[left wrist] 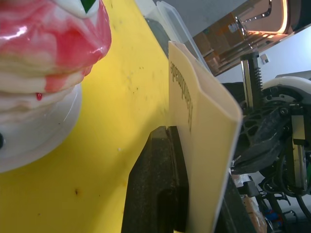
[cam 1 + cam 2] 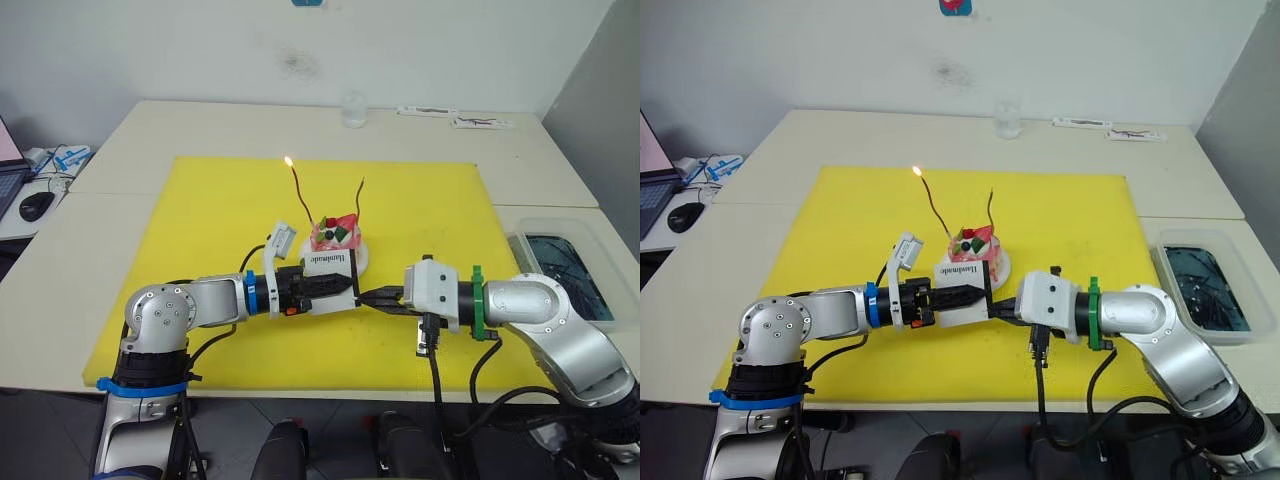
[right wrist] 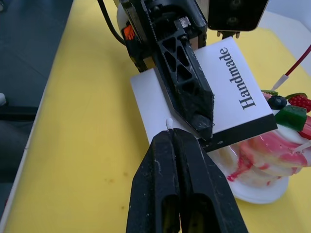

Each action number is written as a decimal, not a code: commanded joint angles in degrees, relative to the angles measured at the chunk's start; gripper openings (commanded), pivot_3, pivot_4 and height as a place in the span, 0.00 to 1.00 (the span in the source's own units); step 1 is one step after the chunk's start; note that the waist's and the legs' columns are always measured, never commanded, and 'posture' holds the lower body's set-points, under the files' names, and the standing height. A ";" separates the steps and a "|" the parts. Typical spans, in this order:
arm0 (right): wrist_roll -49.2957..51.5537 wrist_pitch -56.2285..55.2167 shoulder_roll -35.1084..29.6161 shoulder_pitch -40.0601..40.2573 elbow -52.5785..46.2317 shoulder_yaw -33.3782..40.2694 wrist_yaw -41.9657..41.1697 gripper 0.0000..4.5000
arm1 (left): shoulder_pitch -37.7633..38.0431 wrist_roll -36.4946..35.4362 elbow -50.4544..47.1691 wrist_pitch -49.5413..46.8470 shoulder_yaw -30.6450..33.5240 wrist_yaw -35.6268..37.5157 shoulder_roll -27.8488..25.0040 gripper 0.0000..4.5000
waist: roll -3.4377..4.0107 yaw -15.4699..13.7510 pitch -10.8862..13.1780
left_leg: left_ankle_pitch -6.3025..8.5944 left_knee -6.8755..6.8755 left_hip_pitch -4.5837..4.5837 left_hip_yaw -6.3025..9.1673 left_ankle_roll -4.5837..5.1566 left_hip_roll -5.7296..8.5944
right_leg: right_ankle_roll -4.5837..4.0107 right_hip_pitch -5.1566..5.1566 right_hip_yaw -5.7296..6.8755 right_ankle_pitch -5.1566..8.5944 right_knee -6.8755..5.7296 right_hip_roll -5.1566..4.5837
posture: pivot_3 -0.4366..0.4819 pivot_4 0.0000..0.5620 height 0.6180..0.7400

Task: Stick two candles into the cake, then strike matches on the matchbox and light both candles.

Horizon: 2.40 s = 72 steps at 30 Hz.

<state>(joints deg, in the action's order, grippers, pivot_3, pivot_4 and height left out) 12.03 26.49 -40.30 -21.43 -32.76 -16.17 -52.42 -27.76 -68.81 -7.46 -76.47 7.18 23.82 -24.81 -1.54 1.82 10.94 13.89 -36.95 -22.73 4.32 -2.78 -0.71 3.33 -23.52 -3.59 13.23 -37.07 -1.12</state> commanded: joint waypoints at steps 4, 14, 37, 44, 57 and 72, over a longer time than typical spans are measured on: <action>-3.10 -2.93 0.23 -1.44 1.65 -0.26 0.47 0.01 | 0.33 -1.26 -2.12 -0.56 1.60 -0.27 -0.21 0.00 | 0.00 0.00 0.00 | 0.00 -0.01 0.01 -0.01 0.00 0.00 | -0.01 0.00 -0.01 0.00 0.00 0.00 | 0.48 0.27 1.00; -6.10 -5.68 0.98 -1.92 4.68 -1.77 -0.65 0.01 | 0.58 -1.75 -2.61 -0.28 1.91 -0.83 0.42 0.00 | 0.00 0.01 0.00 | 0.00 0.00 0.00 0.00 0.00 0.00 | 0.01 0.00 0.00 -0.01 0.00 0.00 | 0.48 0.27 1.00; -4.02 -5.36 -4.41 -0.40 0.66 -2.00 -10.37 0.01 | -3.26 -4.72 -3.65 -1.05 7.08 0.20 -5.60 0.00 | -0.01 0.07 0.03 | 0.00 0.00 -0.03 0.06 -0.01 0.00 | -0.01 -0.01 0.05 0.00 -0.01 0.00 | 0.48 0.27 1.00; 3.11 3.11 -3.08 -3.99 -1.95 3.55 -8.07 0.01 | -0.36 -3.21 -6.07 -0.97 5.61 4.55 -11.42 0.00 | 0.00 0.06 0.03 | 0.00 0.00 0.02 0.04 0.00 -0.01 | -0.01 0.01 0.04 0.01 -0.02 0.00 | 0.48 0.27 1.00; 4.12 5.45 -2.44 -4.93 -1.72 5.97 -3.68 0.01 | 4.30 -1.16 -9.17 1.00 3.17 5.50 -11.07 0.00 | 0.00 -0.02 0.03 | 0.00 0.02 -0.02 0.04 0.00 -0.01 | -0.07 -0.02 0.06 0.04 -0.01 -0.02 | 0.48 0.27 1.00; -2.37 3.35 2.01 -21.99 10.37 6.86 5.79 0.01 | 7.88 2.99 -10.98 4.11 -0.29 7.83 -10.23 0.00 | 0.01 0.02 0.04 | 0.00 0.02 -0.06 -0.02 0.00 -0.01 | -0.10 -0.10 0.01 0.05 -0.01 -0.02 | 0.48 0.27 1.00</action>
<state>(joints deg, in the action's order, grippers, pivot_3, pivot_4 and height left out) 10.99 31.42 -38.61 -41.80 -22.44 -10.14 -48.22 -19.74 -65.70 -16.28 -73.26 6.79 30.84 -35.03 -1.53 1.85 10.97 13.88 -36.92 -22.79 4.30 -2.79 -0.72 3.24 -23.63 -3.58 13.27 -37.09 -1.14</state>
